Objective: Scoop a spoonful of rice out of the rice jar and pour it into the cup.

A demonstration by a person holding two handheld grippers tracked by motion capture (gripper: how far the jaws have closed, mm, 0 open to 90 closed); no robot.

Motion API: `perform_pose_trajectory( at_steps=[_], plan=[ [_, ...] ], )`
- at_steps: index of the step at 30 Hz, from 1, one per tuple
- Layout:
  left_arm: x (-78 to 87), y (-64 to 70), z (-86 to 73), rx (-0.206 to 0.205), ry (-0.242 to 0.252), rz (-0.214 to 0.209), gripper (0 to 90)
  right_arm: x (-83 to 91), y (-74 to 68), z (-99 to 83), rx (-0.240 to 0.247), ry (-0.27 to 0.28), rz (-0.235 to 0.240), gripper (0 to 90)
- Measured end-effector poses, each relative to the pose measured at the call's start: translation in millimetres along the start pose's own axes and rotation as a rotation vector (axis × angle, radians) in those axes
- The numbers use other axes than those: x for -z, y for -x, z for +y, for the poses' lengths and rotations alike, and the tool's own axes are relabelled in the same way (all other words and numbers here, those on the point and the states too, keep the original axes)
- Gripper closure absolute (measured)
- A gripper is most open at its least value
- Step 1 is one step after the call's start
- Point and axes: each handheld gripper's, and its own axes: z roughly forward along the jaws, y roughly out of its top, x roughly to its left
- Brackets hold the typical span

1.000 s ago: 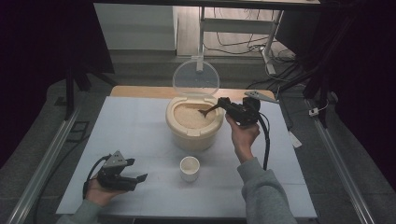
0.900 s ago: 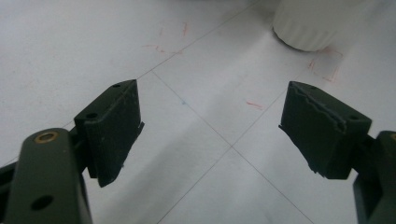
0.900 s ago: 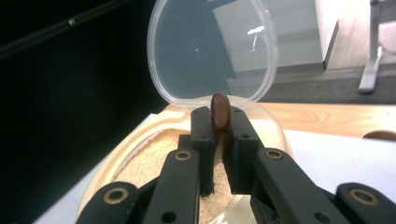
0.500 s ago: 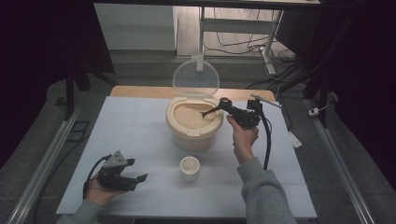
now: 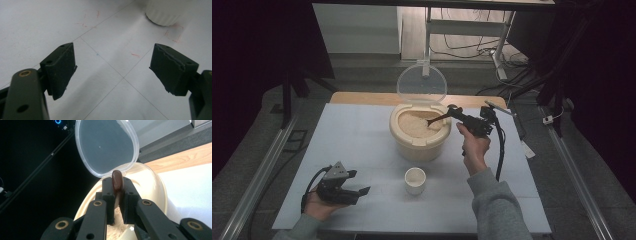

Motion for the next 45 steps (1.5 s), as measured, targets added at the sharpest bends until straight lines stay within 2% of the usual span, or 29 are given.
perform_pose_trajectory(
  at_steps=[1, 2, 3, 4, 5, 9, 14, 25, 28, 38, 45],
  plan=[
    [0.1, 0.1, 0.0, 0.0, 0.001, 0.0, 20.3, 0.0, 0.0, 0.0, 0.0, 0.0, 0.0, 82.9],
    [0.2, 0.0, -0.1, 0.001, 0.001, 0.0, 20.4, 1.9, 2.4, 0.7, -0.025, 0.002, 0.009, 82.9],
    [0.3, -0.2, -0.1, 0.0, 0.001, 0.0, 20.4, 1.9, 2.4, 0.7, -0.025, 0.002, 0.009, 82.9],
    [0.2, -0.3, -0.1, 0.001, 0.0, 0.001, 20.4, 3.5, 4.6, 1.4, -0.054, 0.005, 0.017, 83.0],
    [0.2, -0.3, -0.1, 0.001, 0.0, 0.001, 20.4, 3.5, 4.6, 1.4, -0.054, 0.005, 0.017, 83.0],
    [-0.3, -0.1, 0.0, -0.002, -0.003, 0.001, 20.4, 7.8, 9.7, 3.4, -0.108, 0.015, 0.027, 83.0],
    [-0.6, -0.2, -0.1, -0.002, -0.004, 0.001, 20.5, 11.3, 12.6, 5.3, -0.143, 0.021, 0.037, 83.0],
    [-1.3, 0.1, -0.2, -0.007, -0.009, 0.004, 20.7, 16.5, 15.3, 8.5, -0.167, 0.029, 0.062, 83.0],
    [-1.3, 0.6, 0.0, -0.01, -0.008, 0.002, 20.6, 18.3, 17.0, 9.7, -0.19, 0.033, 0.071, 83.0],
    [-1.3, 0.4, 0.0, -0.01, -0.008, 0.003, 20.7, 21.5, 17.6, 12.8, -0.217, 0.04, 0.087, 83.1],
    [-1.6, 0.5, 0.0, -0.011, -0.01, 0.003, 20.8, 24.4, 16.7, 14.3, -0.223, 0.038, 0.098, 83.1]
  ],
)
